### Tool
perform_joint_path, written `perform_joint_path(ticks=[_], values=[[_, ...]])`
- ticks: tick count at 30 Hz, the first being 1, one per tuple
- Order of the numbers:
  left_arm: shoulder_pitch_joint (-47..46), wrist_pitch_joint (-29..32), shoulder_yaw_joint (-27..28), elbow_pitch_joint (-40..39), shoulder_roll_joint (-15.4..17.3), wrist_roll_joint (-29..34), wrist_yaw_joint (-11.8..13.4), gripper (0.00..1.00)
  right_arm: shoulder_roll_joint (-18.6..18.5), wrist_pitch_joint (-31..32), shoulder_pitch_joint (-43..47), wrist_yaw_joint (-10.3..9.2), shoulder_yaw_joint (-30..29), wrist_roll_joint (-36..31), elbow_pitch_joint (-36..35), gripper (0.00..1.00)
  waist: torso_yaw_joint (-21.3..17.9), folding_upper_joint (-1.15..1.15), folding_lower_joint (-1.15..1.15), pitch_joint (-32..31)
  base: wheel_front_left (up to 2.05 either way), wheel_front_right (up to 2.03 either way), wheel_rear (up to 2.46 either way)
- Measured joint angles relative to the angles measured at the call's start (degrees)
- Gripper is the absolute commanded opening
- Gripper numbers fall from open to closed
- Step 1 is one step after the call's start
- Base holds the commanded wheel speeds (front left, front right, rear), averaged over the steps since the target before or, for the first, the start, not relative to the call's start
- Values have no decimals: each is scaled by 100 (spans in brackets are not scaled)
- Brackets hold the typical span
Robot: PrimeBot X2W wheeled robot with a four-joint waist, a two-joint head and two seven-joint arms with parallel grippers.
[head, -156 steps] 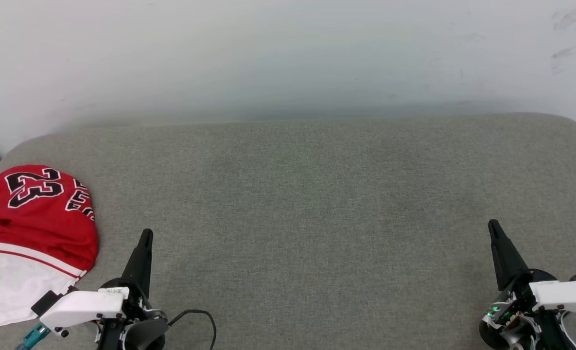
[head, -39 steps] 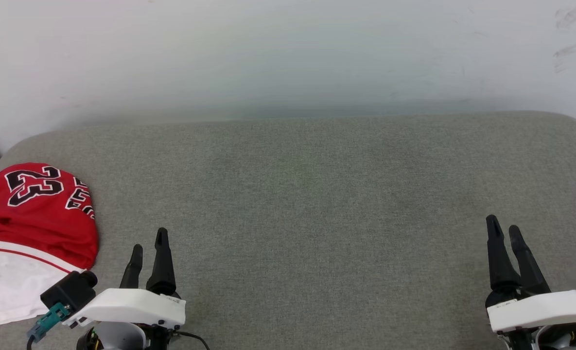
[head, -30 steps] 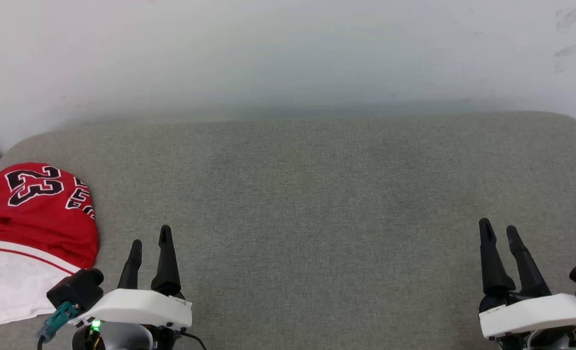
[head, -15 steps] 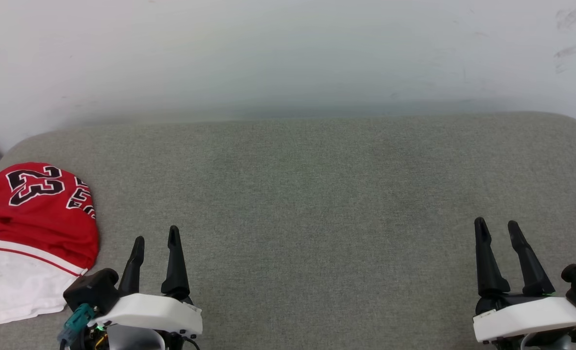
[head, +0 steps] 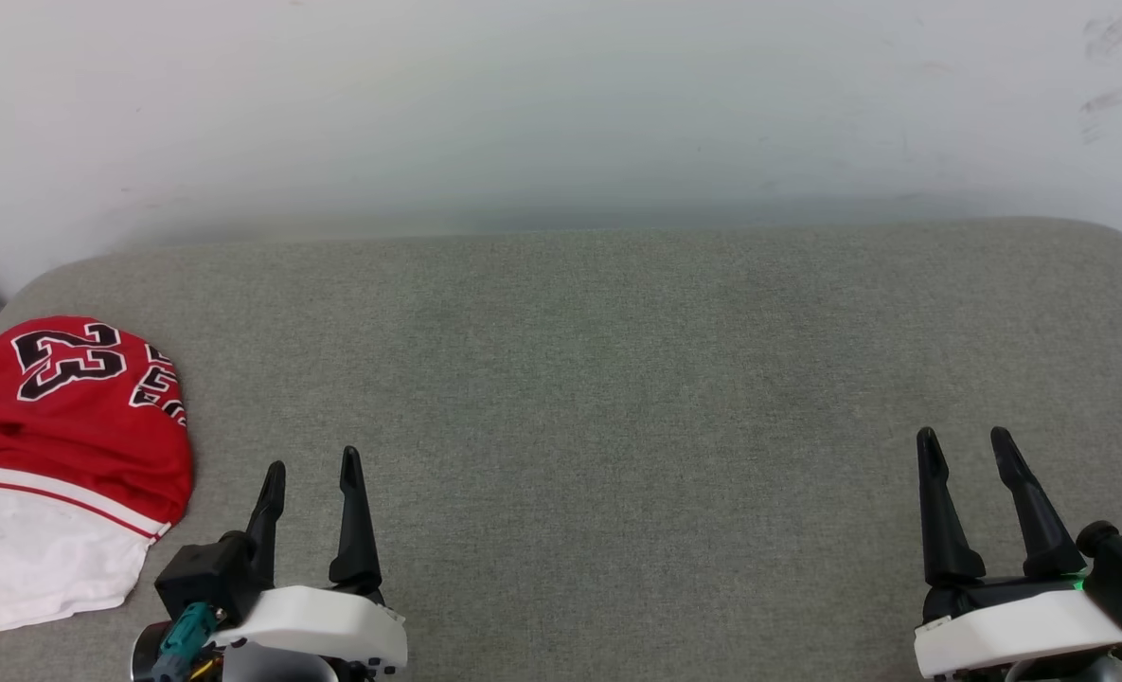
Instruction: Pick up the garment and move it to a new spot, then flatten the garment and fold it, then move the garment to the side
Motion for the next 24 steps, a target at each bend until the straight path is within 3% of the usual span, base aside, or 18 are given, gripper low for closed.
perform_joint_path(ticks=[12, 24], values=[[44, -152, -78, -20, -3, 542, 9, 100, 0, -145, 101, 0, 15, -554, -142, 100, 17, 0, 0, -2, 0, 0, 0], [135, -292, -79, -42, -11, 907, -157, 100, 0, -300, 149, 0, -10, -858, -294, 100, 37, 0, 0, -1, 0, 0, 0]])
